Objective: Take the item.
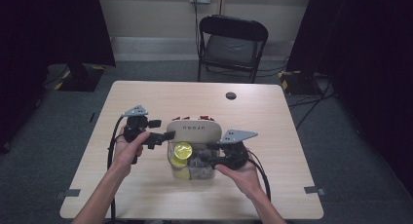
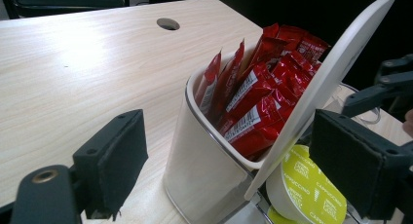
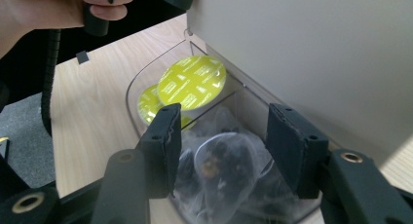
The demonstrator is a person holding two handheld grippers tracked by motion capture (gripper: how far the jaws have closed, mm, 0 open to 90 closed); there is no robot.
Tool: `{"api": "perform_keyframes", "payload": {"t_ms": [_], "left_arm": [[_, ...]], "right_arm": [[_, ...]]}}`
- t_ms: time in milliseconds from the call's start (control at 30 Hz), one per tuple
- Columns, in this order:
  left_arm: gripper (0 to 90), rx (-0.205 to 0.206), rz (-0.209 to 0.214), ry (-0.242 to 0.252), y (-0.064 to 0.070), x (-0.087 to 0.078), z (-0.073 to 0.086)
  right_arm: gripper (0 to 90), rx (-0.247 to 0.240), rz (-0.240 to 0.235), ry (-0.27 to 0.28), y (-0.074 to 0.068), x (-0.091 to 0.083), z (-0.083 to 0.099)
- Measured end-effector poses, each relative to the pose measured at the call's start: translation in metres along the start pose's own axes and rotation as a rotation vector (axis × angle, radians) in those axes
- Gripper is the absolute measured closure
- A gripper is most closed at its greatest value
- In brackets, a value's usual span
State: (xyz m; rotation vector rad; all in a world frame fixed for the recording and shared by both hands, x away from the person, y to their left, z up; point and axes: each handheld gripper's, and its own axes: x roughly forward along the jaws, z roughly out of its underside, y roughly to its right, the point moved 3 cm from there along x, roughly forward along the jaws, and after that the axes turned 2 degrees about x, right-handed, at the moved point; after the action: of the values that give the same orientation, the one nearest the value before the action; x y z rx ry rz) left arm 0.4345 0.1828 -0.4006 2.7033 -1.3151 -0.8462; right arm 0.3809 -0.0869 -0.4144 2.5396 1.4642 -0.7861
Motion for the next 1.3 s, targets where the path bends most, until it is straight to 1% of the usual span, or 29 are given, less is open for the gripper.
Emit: {"api": "perform_keyframes", "payload": {"t_ms": [167,233,267,333,367,467,500,533,633,700,833,933,1067,1167,1300], "left_arm": [[13.6,-0.002,0.001,0.002,0.0,0.001,0.0],[13.6,0.003,0.003,-0.002,0.0,0.002,0.0],[13.4,-0.005,0.009,0.0,0.001,0.003,0.0],[13.1,0.002,0.006,-0.013,0.001,0.003,0.0],[13.0,0.001,0.008,-0.009,0.001,0.004,0.0],[13.1,0.005,0.007,-0.011,0.002,0.005,-0.001],[13.1,0.008,0.013,-0.009,0.002,0.005,-0.001],[13.0,0.007,0.015,-0.014,0.001,0.005,-0.001],[12.9,0.005,0.015,-0.009,0.001,0.004,-0.001],[13.5,0.005,0.01,-0.006,0.001,0.003,-0.001],[13.4,0.005,0.008,-0.005,0.001,0.002,-0.001],[13.8,0.007,0.001,-0.006,0.002,0.002,-0.001],[13.9,0.005,0.003,-0.004,0.001,0.002,-0.001],[13.9,0.004,0.002,-0.003,0.002,0.002,-0.001],[13.9,0.004,0.001,-0.005,0.001,0.001,-0.001]], "right_arm": [[48.1,0.012,-0.014,-0.027,0.004,0.011,0.002],[48.1,0.015,-0.016,-0.032,0.005,0.014,0.002],[48.2,0.016,-0.012,-0.031,0.005,0.014,0.002],[50.4,0.017,-0.01,-0.03,0.007,0.014,0.001],[50.7,0.02,-0.012,-0.035,0.008,0.015,0.002],[54.1,0.022,-0.013,-0.062,0.009,0.017,0.004],[56.7,0.022,-0.018,-0.067,0.009,0.017,0.004],[58.6,0.02,-0.024,-0.065,0.009,0.017,0.004],[67.2,0.023,-0.044,-0.064,0.008,0.019,0.004],[71.9,0.023,-0.05,-0.073,0.007,0.02,0.005],[81.3,0.02,-0.056,-0.07,0.005,0.019,0.004],[83.2,0.017,-0.057,-0.085,0.004,0.018,0.005],[83.3,0.007,-0.059,-0.084,0.002,0.016,0.005],[81.6,0.02,-0.056,-0.081,0.003,0.016,0.006],[87.8,0.018,-0.061,-0.085,0.003,0.015,0.006]]}}
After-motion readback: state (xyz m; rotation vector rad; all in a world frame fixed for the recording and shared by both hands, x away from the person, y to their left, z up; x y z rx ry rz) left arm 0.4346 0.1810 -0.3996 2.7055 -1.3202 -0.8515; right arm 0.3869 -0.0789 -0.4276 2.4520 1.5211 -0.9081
